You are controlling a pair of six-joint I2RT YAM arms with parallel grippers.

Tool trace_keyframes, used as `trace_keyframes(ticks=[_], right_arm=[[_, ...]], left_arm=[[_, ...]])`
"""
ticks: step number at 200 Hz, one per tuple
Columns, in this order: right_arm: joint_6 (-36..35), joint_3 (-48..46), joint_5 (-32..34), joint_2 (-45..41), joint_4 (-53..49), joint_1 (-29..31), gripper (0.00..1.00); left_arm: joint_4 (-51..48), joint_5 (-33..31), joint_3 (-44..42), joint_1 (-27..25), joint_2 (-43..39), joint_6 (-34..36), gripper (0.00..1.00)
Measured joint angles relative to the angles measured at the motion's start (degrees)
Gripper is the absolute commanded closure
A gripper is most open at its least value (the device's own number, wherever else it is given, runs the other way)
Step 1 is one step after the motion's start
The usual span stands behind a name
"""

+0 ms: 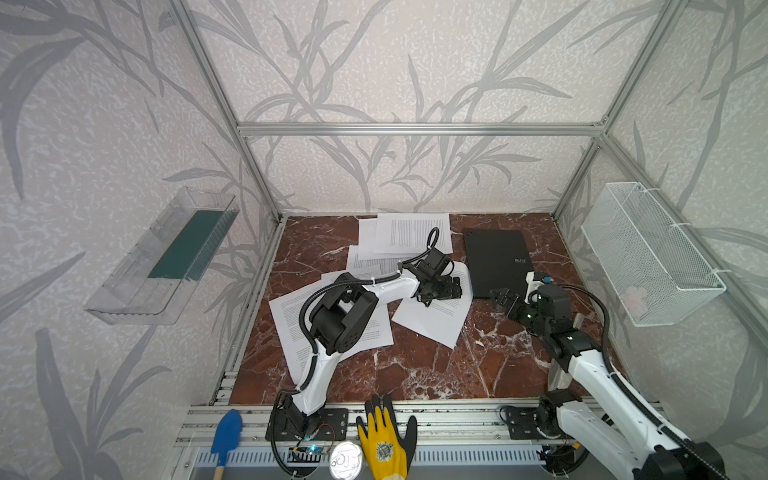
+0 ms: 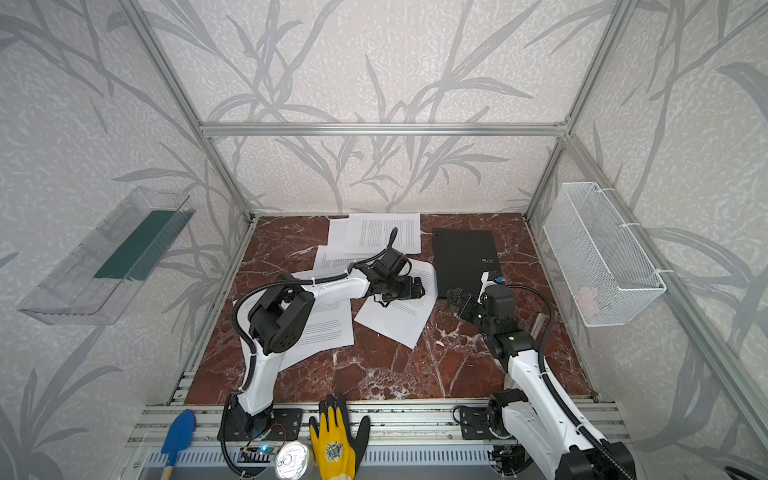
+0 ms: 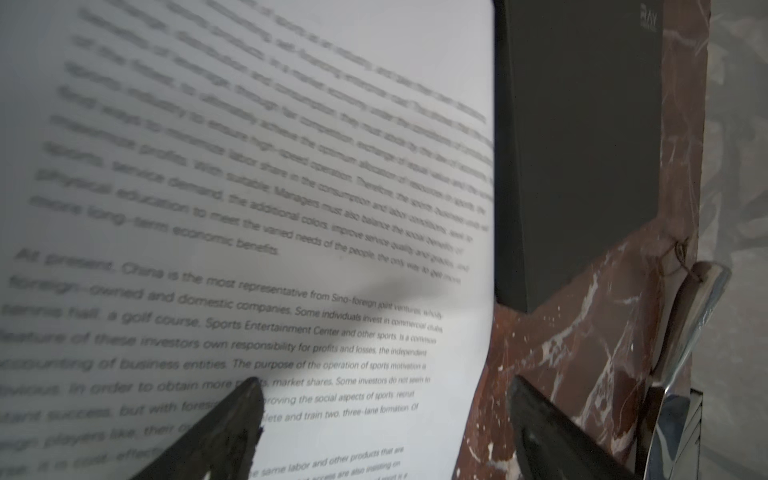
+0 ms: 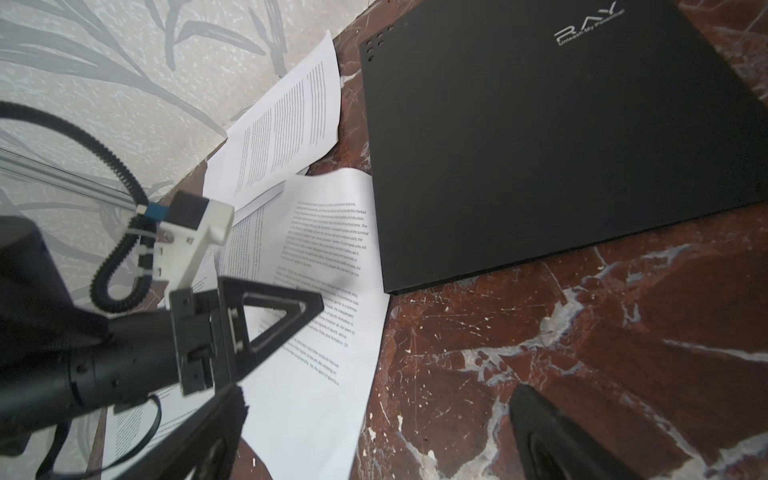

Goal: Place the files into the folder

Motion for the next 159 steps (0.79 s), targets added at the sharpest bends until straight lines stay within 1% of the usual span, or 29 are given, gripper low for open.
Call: trace_keyframes(ticks=[35, 47, 60, 74, 103, 118, 136, 159], right_arm=[[0.0, 0.0, -0.2, 0.3, 0.1, 0.0, 0.01], [0.0, 0.0, -0.2, 0.3, 0.0, 0.0, 0.01], [-0.1, 0.0, -0.2, 0.2, 0.0, 0.0, 0.01], [-0.2, 0.0, -0.1, -0.2, -0.1, 0.0, 0.01], [-0.4, -0.1, -0.1, -1.3, -0.1, 0.0, 0.01], [-0.4, -0.2, -0.2, -1.1, 0.0, 0.0, 0.01], [-0.4, -0.3, -0.5, 0.1, 0.1, 0.0, 0.01], [-0.3, -0.9, -1.3, 1.5, 0.9, 0.0, 0.01]], left_arm=[[-4.4, 0.1, 12.2, 3.6, 7.3, 1.1, 0.07], [-6.3, -0.1, 15.5, 4.2, 8.9, 1.5, 0.07], [-7.7, -0.3, 17.2, 4.8, 9.9, 1.7, 0.07], [-7.8, -0.6, 16.1, 5.7, 9.3, 1.7, 0.08], [-6.6, -0.7, 9.5, 7.5, 5.3, 1.6, 0.08], [-6.3, -0.4, 6.8, 9.3, 3.4, 1.6, 0.08], [-5.9, 0.5, 5.6, 11.7, 2.7, 1.6, 0.08], [-6.4, 1.4, 6.4, 13.8, 3.1, 2.2, 0.08]])
